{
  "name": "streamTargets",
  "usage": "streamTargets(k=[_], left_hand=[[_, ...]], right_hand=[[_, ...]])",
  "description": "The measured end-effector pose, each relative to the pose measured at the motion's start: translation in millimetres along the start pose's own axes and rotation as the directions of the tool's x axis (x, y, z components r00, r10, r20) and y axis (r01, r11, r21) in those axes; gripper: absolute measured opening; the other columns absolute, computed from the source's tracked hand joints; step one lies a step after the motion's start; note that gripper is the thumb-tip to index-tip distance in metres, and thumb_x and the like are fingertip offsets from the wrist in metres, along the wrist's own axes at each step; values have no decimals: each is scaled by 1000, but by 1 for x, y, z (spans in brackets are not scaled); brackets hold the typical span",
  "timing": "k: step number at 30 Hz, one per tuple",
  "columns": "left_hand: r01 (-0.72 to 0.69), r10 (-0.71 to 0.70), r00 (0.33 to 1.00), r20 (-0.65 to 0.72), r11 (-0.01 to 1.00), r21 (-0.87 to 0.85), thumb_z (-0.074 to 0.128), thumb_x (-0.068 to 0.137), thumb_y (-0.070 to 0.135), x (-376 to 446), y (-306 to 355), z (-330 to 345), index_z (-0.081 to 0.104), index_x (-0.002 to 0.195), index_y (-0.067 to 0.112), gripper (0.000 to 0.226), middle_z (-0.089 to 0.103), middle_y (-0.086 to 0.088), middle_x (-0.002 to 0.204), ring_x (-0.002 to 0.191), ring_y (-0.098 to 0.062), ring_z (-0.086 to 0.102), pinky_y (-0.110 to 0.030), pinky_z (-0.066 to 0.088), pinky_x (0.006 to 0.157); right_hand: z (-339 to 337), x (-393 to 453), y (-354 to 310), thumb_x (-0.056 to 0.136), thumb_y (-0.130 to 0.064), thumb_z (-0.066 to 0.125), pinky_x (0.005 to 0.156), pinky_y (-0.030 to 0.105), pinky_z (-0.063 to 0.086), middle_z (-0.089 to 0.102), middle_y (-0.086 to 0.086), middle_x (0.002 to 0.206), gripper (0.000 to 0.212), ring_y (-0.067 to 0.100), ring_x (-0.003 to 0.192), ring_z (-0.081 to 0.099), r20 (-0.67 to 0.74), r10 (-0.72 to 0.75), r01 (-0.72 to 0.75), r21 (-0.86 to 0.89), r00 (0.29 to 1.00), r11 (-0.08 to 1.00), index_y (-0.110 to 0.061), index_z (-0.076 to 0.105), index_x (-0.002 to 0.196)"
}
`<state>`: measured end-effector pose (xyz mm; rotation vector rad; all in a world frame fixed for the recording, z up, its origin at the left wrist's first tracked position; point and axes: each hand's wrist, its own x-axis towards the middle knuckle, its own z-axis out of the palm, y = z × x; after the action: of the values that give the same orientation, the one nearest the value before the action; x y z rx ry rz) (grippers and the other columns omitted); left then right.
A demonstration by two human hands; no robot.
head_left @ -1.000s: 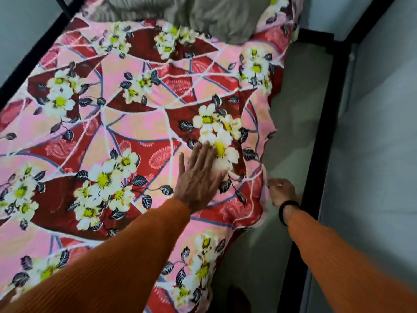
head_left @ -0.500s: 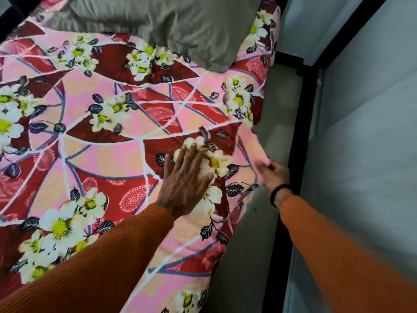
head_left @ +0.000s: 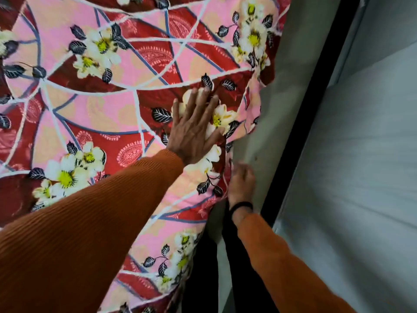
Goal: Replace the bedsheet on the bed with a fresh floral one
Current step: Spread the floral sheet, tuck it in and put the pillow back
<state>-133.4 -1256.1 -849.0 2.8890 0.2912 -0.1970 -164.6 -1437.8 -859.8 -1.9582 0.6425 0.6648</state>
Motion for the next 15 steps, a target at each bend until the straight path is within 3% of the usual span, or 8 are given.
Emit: streamTargets(k=[2,4,6,8,9,13,15], left_hand=[[-12,12,1000,11,1000,9,25,105,63,0,2,-2,6,164,21,75,-1,-4,172,158,-28,-4,-64,5,122],[-48,47,999,18,998,35,22,106,60,0,4,-3,4,164,21,72,-2,-5,172,158,-28,-4,-64,3,123],[-78,76,996,42,996,44,19,107,59,3,5,-6,2,164,21,71,-4,-4,172,158,-27,-6,-63,2,123],[-106,103,993,55,993,49,18,107,59,7,6,-8,1,164,21,71,-6,-4,172,158,-26,-8,-63,2,123],[-119,116,991,63,992,50,18,107,60,9,5,-9,0,164,20,72,-6,-4,171,158,-26,-8,-63,1,123],[-164,160,985,61,984,63,20,106,62,16,-3,-13,2,164,19,74,-5,-5,172,158,-27,-6,-64,1,123],[-179,174,983,66,981,78,19,105,63,16,-6,-16,3,164,19,75,-3,-6,172,158,-28,-5,-64,1,123]], right_hand=[[7,-24,11,106,-44,43,81,21,51,72,-1,88,42,7,78,67,134,107,-117,63,985,991,-12,68,97],[19,-27,13,107,-36,46,86,16,48,74,11,103,44,13,94,67,161,150,-172,131,975,976,1,70,107],[29,-24,10,98,-57,49,107,34,49,73,11,119,58,21,112,67,235,200,-253,225,951,941,-7,71,119],[39,-6,26,90,-75,45,110,44,47,71,2,127,70,20,120,66,375,256,-370,273,891,888,-23,67,130],[42,3,31,92,-76,41,109,45,48,71,2,128,69,20,120,66,390,257,-375,266,885,888,-25,67,130],[50,-8,6,96,-57,31,107,49,48,63,13,134,63,32,125,59,225,205,-234,114,953,965,-17,57,136],[51,-10,10,101,-52,36,106,47,50,65,11,133,51,30,123,62,267,215,-279,230,939,932,-21,61,133]])
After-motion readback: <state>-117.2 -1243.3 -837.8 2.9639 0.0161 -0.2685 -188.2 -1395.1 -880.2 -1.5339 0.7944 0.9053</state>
